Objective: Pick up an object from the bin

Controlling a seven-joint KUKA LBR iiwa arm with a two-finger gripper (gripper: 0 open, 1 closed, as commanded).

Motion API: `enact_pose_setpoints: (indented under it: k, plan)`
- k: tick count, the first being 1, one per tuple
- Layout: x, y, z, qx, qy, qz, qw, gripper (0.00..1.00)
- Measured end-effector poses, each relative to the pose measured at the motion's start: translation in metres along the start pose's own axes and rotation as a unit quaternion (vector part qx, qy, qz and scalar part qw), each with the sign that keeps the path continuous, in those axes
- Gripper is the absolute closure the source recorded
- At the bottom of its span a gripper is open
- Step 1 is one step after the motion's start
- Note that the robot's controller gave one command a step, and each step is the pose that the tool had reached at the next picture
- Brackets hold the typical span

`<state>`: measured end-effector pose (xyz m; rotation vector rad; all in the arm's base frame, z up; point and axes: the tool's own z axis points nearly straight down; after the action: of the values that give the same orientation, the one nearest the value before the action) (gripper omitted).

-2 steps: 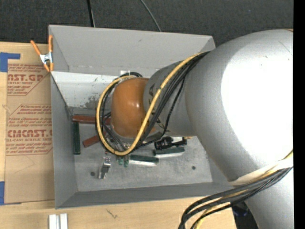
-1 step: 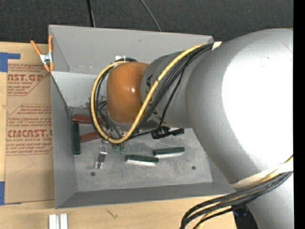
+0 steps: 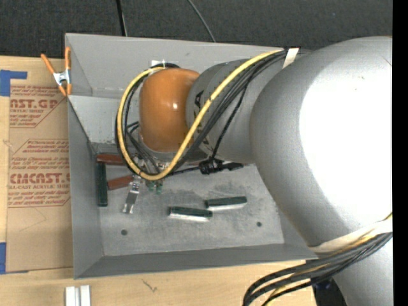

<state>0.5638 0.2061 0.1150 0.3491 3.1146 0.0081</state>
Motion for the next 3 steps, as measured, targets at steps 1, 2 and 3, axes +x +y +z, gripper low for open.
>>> enact_pose_setpoints:
  k: [1,2,3]
  plan:
    - [-0.008,0.017,0.041,0.000,-0.0017,0.119,0.9928,1.00]
    - [-0.008,0.017,0.041,0.000,-0.0016,0.120,0.9928,1.00]
    - [0.003,0.028,-0.008,0.003,0.0033,0.105,0.9945,1.00]
